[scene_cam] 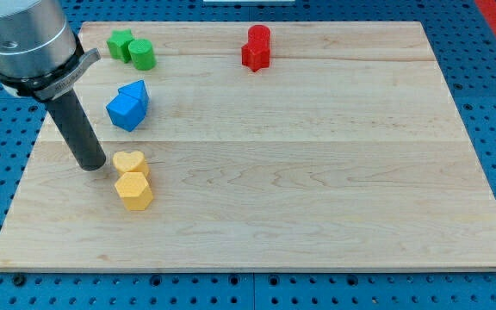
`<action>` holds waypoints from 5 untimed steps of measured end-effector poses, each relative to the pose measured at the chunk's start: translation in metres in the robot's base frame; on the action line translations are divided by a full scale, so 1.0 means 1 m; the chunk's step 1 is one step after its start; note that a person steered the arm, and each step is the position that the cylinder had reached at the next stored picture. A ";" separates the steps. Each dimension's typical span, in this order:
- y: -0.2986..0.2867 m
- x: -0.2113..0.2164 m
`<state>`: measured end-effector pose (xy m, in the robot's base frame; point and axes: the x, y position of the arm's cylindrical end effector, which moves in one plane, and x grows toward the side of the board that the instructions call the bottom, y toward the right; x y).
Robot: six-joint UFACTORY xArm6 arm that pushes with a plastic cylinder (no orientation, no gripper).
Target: Separate the hexagon from the yellow heart
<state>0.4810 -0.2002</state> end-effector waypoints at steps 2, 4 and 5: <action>0.001 0.000; 0.013 0.016; 0.016 0.052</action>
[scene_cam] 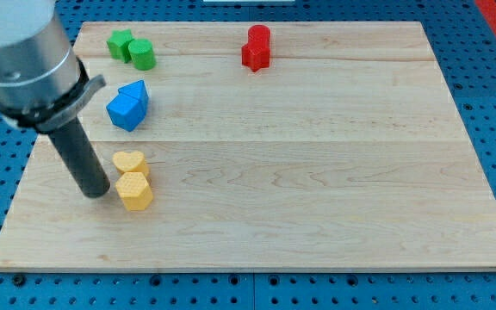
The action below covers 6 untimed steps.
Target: Separate the hexagon from the yellow heart
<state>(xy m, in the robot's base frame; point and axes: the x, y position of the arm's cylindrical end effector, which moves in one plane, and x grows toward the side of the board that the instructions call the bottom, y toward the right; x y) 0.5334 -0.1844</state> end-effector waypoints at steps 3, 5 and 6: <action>0.083 -0.013; 0.128 -0.057; 0.163 -0.080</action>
